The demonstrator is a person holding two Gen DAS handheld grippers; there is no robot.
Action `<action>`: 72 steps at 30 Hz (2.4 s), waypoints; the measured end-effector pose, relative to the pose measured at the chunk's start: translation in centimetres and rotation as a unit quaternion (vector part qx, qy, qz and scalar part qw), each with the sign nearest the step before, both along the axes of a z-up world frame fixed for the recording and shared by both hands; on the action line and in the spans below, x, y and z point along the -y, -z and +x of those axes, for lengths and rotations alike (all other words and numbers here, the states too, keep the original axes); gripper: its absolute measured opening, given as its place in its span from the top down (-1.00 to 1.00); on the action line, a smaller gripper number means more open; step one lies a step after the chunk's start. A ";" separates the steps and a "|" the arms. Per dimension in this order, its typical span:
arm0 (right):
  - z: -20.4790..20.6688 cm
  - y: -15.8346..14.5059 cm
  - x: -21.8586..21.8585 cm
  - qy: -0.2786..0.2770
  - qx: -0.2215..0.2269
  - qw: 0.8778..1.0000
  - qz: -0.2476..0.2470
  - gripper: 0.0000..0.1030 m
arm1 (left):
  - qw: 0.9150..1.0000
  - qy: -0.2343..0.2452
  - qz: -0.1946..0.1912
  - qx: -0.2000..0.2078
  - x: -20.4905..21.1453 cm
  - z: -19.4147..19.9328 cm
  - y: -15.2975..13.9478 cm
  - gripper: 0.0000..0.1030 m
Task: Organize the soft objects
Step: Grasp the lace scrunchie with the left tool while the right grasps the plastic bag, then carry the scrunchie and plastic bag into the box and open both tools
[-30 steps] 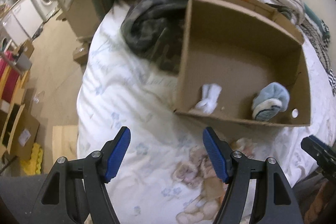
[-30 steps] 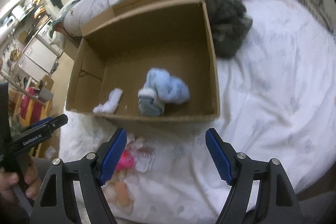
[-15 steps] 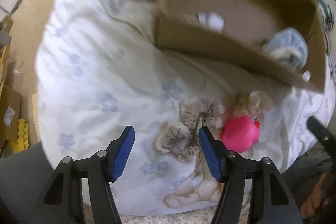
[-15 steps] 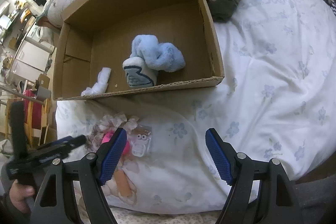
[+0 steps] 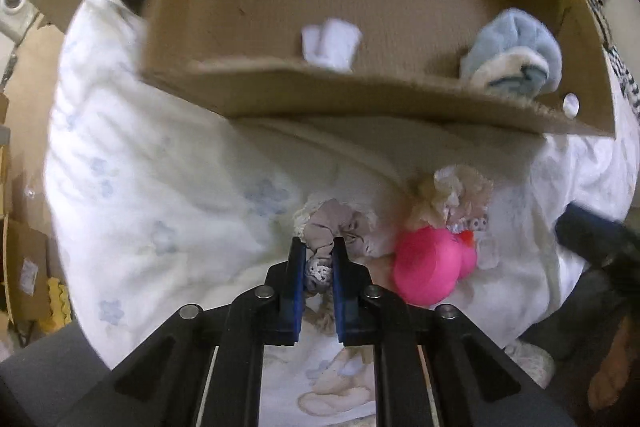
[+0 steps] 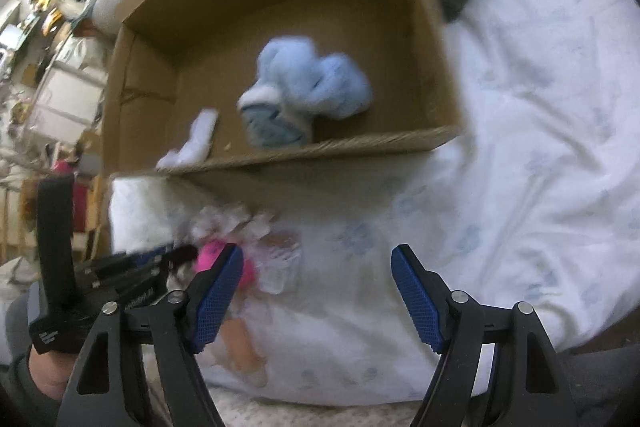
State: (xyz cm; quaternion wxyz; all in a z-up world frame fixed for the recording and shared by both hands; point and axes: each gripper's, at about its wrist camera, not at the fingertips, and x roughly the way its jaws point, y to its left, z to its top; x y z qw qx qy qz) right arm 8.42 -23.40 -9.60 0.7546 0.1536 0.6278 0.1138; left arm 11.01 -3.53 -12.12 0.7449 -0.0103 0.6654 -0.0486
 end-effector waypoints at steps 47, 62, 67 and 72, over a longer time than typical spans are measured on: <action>-2.5 -6.4 1.1 -0.016 0.102 0.987 0.123 0.68 | 0.985 -0.090 0.007 0.148 -4.9 -3.7 -9.7 0.79; -0.1 -13.7 1.4 -0.038 0.227 0.966 0.116 0.69 | 0.958 -0.056 0.006 0.280 -4.4 1.0 -19.7 0.79; 2.2 -14.2 2.0 -0.026 0.241 0.965 0.104 0.69 | 0.955 -0.044 0.000 0.294 -3.3 3.7 -20.2 0.79; 4.4 -13.6 2.1 -0.020 0.246 0.965 0.089 0.69 | 0.958 -0.037 -0.010 0.285 -1.9 5.8 -18.6 0.79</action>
